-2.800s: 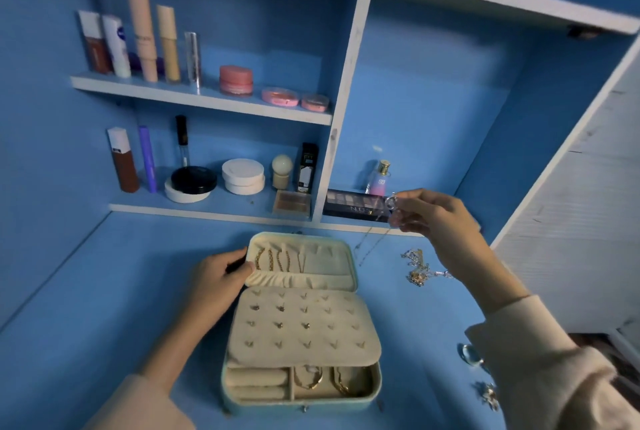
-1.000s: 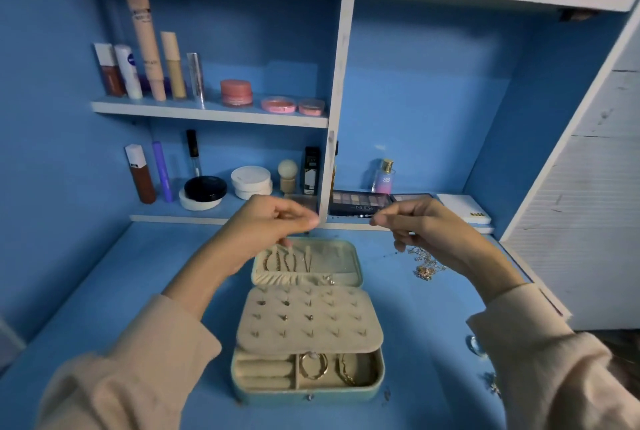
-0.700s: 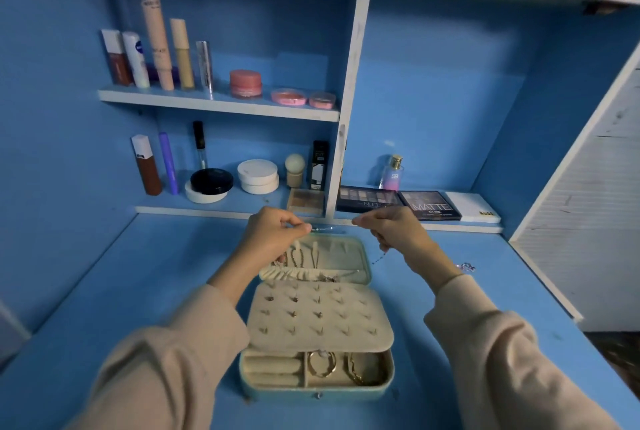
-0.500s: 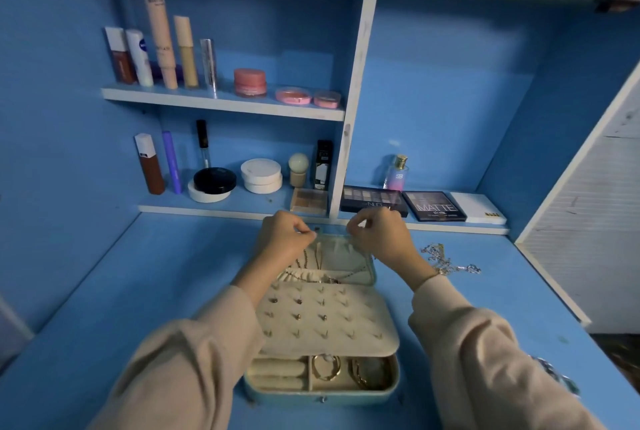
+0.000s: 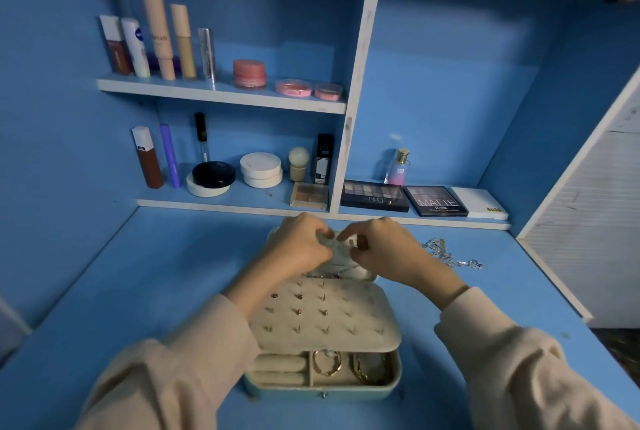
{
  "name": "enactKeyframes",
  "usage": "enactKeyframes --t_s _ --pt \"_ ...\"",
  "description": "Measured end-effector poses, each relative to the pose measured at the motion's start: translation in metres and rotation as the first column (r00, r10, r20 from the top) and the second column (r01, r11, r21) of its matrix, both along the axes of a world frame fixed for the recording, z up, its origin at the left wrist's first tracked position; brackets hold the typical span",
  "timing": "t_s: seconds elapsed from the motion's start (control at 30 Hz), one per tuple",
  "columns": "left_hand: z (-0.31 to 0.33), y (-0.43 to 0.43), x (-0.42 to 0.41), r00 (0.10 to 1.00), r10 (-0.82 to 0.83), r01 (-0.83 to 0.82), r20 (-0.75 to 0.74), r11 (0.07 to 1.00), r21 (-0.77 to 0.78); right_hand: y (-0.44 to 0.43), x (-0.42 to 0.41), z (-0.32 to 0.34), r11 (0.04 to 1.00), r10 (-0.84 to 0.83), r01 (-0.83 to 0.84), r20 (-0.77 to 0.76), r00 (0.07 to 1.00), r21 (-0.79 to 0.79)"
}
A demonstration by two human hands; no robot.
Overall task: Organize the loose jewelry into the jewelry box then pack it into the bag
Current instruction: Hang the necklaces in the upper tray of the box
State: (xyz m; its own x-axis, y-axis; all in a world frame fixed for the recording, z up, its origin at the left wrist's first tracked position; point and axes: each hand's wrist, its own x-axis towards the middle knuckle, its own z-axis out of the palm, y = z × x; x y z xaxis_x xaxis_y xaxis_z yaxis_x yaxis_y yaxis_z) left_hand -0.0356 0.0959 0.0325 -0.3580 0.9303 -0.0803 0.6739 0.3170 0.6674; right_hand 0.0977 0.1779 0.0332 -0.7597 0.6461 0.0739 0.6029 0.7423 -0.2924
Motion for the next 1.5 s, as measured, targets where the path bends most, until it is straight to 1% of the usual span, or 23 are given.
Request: enactKeyframes --t_s 0.07,0.13,0.17,0.2,0.23,0.3,0.33,0.4,0.47,0.53,0.57,0.67,0.73,0.8,0.87,0.97,1.07,1.17,1.23,1.37,1.5 --pt "0.007 0.003 0.002 0.975 0.029 -0.039 0.220 0.998 0.043 0.001 -0.002 0.006 0.989 -0.058 0.030 -0.190 0.980 -0.147" --pt "0.015 0.007 0.004 0.911 0.036 -0.077 0.411 0.993 0.084 0.001 -0.002 0.012 0.954 -0.124 0.023 -0.326 0.937 -0.298" --pt "0.018 0.007 0.006 0.882 0.028 -0.078 0.471 0.993 0.088 0.000 -0.002 0.013 0.926 -0.145 -0.006 -0.370 0.917 -0.377" --pt "0.020 0.007 0.006 0.865 0.015 -0.066 0.502 0.994 0.084 -0.001 -0.001 0.014 0.905 -0.153 -0.029 -0.389 0.909 -0.425" --pt "0.022 0.006 0.007 0.857 0.000 -0.044 0.515 0.996 0.072 -0.001 0.000 0.012 0.902 -0.147 -0.036 -0.385 0.911 -0.430" --pt "0.019 0.004 0.005 0.859 -0.031 0.018 0.511 0.999 0.031 0.000 0.003 0.008 0.932 -0.127 -0.010 -0.351 0.928 -0.364" --pt "0.016 0.004 0.004 0.875 -0.051 0.052 0.482 0.999 0.011 0.000 0.004 0.005 0.948 -0.118 0.007 -0.331 0.936 -0.318" --pt "0.011 0.003 0.001 0.924 -0.097 0.110 0.371 0.994 -0.013 -0.002 0.005 0.001 0.971 -0.097 0.029 -0.282 0.954 -0.238" --pt "0.009 0.003 -0.001 0.967 -0.133 0.139 0.219 0.990 -0.014 -0.004 0.004 0.000 0.978 -0.065 0.018 -0.222 0.973 -0.206" --pt "0.007 0.003 -0.004 0.990 -0.122 0.121 0.076 0.993 0.013 -0.006 0.002 0.000 0.982 -0.001 -0.028 -0.154 0.988 -0.188" --pt "0.006 0.002 -0.006 0.993 -0.104 0.102 0.051 0.994 0.040 -0.007 0.000 0.000 0.981 0.042 -0.063 -0.116 0.992 -0.184" --pt "0.001 0.000 -0.016 0.994 -0.024 0.009 0.105 0.990 0.144 -0.010 -0.004 0.002 0.971 0.177 -0.173 0.009 0.984 -0.163" --pt "-0.005 -0.004 -0.026 0.986 0.040 -0.077 0.165 0.971 0.228 -0.010 -0.006 0.004 0.962 0.216 -0.205 0.043 0.975 -0.181" --pt "-0.012 -0.011 -0.035 0.962 0.104 -0.180 0.251 0.936 0.302 -0.007 -0.008 0.005 0.951 0.233 -0.217 0.047 0.971 -0.222" --pt "-0.021 -0.021 -0.042 0.931 0.165 -0.279 0.324 0.896 0.345 -0.004 -0.008 0.005 0.931 0.222 -0.203 0.031 0.974 -0.302" --pt "-0.037 -0.032 -0.047 0.907 0.225 -0.359 0.356 0.856 0.372 -0.001 -0.009 0.004 0.898 0.177 -0.150 0.027 0.984 -0.413" --pt "-0.055 -0.036 -0.048 0.889 0.255 -0.394 0.380 0.850 0.350 0.002 -0.008 0.003 0.881 0.105 -0.102 -0.020 0.994 -0.461" --pt "-0.065 -0.038 -0.045 0.868 0.268 -0.411 0.418 0.861 0.299 0.007 -0.004 -0.002 0.926 -0.058 -0.013 -0.178 0.982 -0.376" --pt "-0.069 -0.038 -0.043 0.872 0.269 -0.400 0.408 0.872 0.281 0.007 -0.002 -0.007 0.942 -0.121 0.035 -0.240 0.963 -0.334" --pt "-0.070 -0.040 -0.043 0.869 0.236 -0.381 0.435 0.880 0.284 0.008 -0.003 -0.016 0.943 -0.097 0.030 -0.188 0.977 -0.333" --pt "-0.069 -0.043 -0.043 0.866 0.167 -0.359 0.470 0.864 0.354 0.011 -0.002 -0.014 0.934 -0.111 0.032 -0.206 0.972 -0.355"
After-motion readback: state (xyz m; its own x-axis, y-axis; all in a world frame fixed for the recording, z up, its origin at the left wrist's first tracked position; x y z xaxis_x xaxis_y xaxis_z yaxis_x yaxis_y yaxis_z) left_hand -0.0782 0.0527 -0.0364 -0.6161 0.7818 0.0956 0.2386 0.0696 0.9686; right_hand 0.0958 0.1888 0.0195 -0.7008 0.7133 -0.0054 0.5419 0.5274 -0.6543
